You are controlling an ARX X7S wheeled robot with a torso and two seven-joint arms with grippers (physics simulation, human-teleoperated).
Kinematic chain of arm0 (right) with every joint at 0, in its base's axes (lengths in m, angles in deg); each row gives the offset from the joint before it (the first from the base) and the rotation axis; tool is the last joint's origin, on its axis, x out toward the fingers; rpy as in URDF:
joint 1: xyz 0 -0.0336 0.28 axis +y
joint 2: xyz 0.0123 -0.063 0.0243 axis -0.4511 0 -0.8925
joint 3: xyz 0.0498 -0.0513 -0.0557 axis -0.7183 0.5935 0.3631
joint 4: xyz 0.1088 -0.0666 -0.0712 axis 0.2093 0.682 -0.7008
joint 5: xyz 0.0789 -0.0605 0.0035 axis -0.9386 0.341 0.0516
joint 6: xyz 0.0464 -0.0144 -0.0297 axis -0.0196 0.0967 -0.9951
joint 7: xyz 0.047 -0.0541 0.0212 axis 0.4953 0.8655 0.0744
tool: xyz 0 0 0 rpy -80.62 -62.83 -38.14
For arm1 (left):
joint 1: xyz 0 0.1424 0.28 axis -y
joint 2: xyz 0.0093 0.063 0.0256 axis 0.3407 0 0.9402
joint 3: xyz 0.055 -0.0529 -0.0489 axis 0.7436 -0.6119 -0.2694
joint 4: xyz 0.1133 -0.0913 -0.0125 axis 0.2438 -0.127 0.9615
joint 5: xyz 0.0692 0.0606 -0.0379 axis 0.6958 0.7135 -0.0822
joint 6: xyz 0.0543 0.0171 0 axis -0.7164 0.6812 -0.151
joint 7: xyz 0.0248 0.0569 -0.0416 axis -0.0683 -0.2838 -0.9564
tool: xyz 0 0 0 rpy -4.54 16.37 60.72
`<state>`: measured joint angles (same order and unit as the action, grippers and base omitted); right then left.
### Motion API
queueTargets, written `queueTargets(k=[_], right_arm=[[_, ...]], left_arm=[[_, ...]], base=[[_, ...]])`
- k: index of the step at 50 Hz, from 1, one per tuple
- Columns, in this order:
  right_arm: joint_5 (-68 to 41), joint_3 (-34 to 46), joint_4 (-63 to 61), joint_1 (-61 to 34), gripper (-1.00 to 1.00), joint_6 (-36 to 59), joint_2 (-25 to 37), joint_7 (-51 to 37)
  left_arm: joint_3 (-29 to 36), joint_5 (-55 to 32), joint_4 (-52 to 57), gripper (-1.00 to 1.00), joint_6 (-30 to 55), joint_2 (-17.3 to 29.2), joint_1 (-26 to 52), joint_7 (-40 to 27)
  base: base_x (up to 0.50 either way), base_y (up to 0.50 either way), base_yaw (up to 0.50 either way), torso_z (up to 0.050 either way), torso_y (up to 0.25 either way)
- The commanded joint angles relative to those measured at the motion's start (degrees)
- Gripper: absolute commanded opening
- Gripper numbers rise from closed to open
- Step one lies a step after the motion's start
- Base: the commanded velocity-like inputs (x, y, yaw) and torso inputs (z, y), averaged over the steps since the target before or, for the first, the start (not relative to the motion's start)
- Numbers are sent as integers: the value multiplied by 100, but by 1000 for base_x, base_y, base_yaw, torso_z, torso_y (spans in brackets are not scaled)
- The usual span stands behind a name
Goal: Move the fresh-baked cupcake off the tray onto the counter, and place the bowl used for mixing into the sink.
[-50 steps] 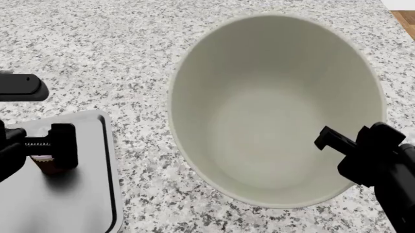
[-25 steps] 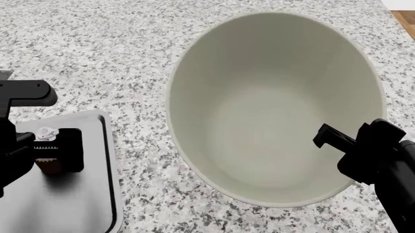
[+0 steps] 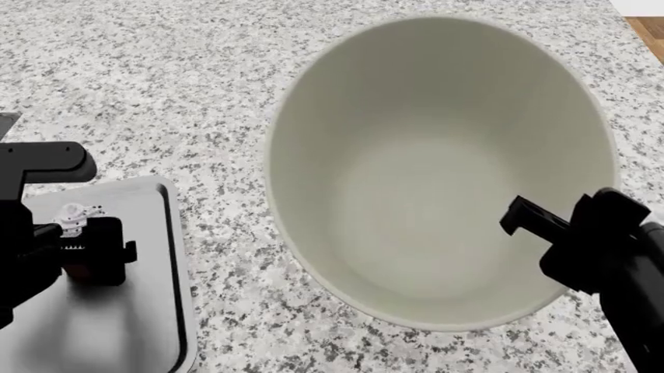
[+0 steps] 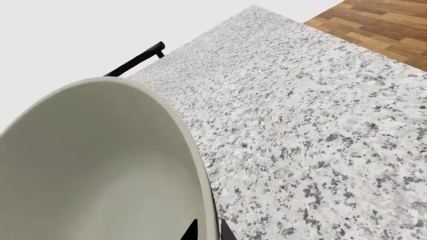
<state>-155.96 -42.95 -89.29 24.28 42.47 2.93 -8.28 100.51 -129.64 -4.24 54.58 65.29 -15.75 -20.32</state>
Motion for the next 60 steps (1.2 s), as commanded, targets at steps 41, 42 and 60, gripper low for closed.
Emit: queueTargets(k=[41, 42, 60], right_arm=[[-819, -386, -660, -632, -100, -570, 923, -791], [-836, -392, -672, -639, -100, -589, 939, -807], [-830, -545, -688, -411, -100, -646, 1082, -672]], left_arm=[[456, -1045, 1925, -100, 597, -823, 1080, -68], [490, -989, 1884, -100, 564, -838, 1057, -56], [1477, -80, 998, -100, -130, -1430, 694, 837]], base=[[0, 0, 0, 0, 1], [0, 0, 0, 0, 0], [0, 0, 0, 1, 1]])
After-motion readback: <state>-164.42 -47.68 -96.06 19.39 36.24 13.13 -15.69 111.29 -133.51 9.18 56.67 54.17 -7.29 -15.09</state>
